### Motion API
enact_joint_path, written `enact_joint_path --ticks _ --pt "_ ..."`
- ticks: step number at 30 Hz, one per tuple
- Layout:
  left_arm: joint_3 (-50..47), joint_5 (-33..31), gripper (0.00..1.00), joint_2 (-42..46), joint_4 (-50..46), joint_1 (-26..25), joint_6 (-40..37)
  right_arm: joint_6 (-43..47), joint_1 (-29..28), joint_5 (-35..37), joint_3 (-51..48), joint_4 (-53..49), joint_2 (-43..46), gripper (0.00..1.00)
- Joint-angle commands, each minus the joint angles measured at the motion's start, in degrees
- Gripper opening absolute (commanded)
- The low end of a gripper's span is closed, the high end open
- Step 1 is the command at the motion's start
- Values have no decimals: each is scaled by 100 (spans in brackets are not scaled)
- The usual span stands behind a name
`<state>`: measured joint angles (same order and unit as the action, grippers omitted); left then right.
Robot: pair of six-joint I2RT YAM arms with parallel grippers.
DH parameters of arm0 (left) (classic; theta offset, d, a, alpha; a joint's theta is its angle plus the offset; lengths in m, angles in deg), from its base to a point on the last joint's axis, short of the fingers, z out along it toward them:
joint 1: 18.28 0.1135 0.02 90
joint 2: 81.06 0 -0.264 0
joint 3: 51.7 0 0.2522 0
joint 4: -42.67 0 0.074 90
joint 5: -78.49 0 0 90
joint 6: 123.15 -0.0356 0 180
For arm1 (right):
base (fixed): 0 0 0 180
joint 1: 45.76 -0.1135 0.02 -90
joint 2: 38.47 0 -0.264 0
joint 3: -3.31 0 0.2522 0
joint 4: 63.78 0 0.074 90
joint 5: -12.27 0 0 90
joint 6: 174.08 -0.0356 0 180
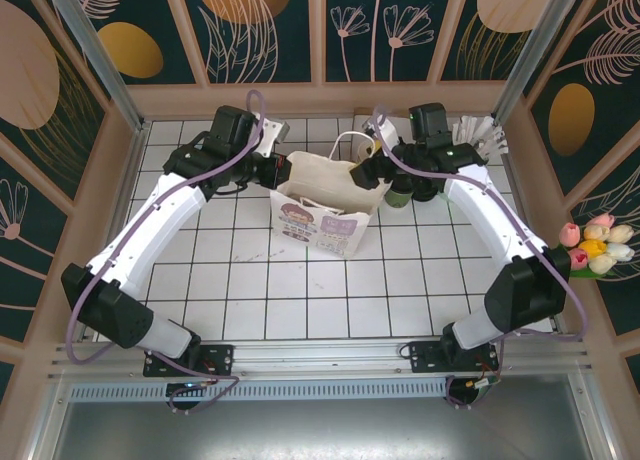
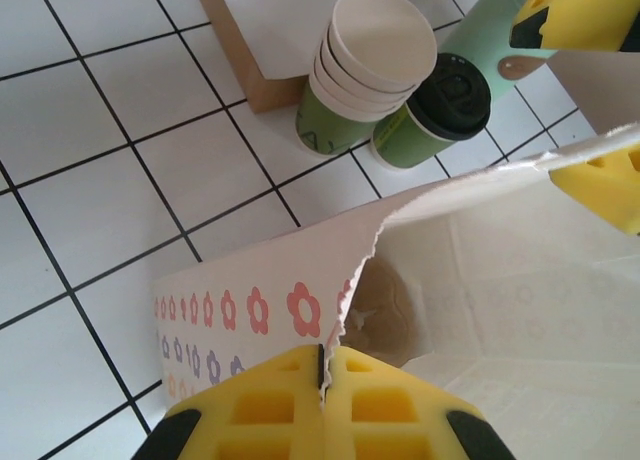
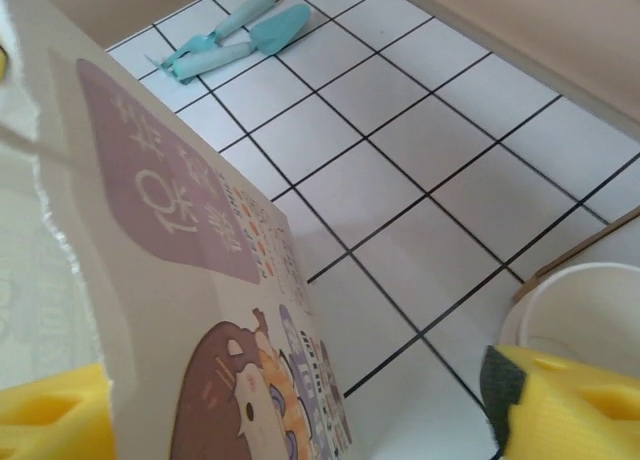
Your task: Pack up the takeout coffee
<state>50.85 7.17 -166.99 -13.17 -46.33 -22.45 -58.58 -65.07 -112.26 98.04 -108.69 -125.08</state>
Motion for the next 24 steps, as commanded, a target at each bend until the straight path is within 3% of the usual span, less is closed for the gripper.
enact_joint_path --ticks 1,4,6,12,18,24 --pt "321 103 0 -149 -217 35 -190 239 32 -539 280 -322 -75 71" --pt "634 154 0 -333 -436 37 -233 51 -6 -728 521 -587 -197 58" --pt "795 232 0 -428 -517 37 -278 -11 -77 -687 570 -724 -224 56" --pt "946 118 0 -529 -592 39 -376 -387 -301 100 45 -145 181 54" --pt "1140 406 0 -682 -645 46 -439 -1185 -483 587 -5 -40 276 36" --pt "1546 321 17 -796 -944 140 -413 -2262 -919 1076 83 9 409 31"
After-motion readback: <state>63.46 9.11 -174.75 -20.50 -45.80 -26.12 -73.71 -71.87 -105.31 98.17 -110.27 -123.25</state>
